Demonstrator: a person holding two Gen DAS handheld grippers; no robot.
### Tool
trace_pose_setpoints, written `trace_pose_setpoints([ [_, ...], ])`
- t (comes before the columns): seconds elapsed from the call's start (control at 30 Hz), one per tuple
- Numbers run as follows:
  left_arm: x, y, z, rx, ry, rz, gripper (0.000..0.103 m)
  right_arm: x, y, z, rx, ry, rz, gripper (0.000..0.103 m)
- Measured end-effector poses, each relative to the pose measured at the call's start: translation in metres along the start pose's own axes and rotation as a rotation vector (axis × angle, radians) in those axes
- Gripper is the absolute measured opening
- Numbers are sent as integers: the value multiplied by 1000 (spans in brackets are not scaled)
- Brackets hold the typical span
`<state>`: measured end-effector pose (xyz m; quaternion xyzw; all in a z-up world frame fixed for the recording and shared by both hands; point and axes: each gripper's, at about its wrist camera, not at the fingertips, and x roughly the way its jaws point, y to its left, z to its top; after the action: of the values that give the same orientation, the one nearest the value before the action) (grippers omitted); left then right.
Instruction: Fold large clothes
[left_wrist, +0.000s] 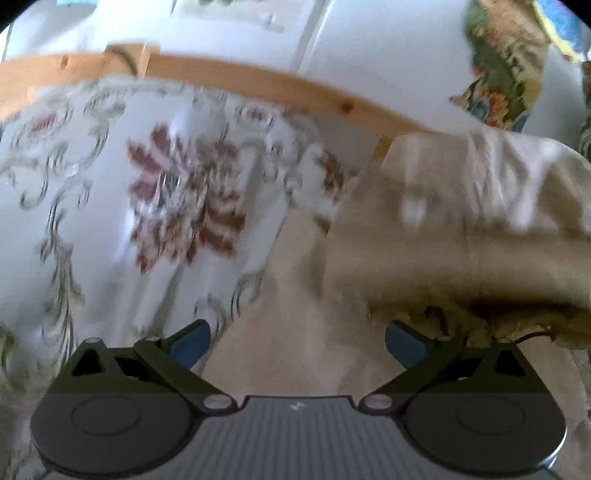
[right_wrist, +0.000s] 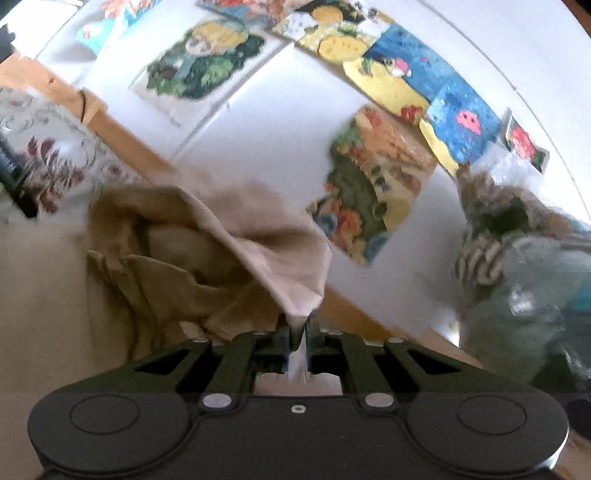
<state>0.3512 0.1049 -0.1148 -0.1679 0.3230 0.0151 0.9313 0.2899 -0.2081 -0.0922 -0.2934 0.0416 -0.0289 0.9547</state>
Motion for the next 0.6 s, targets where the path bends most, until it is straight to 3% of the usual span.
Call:
trace_pose_setpoints([
  [0.13,-10,10,-12,-37,145,-109,102,14,-8,-12,100,124,-11,9],
  [0.27,-16,22,-18,-106,257,-186,102,31,-8,-37,183,288,41,17],
  [0.33,-17,27,-15,-158,255,-217,102,37,-11,-48,205,365,71,25],
  [0.5,-9,34,-7,-197,177,-224,102,40,-34,-60,321,524,131,69],
  [0.6,3,29,-4,-189,129,-205,96,37,-55,-58,480,575,183,72],
])
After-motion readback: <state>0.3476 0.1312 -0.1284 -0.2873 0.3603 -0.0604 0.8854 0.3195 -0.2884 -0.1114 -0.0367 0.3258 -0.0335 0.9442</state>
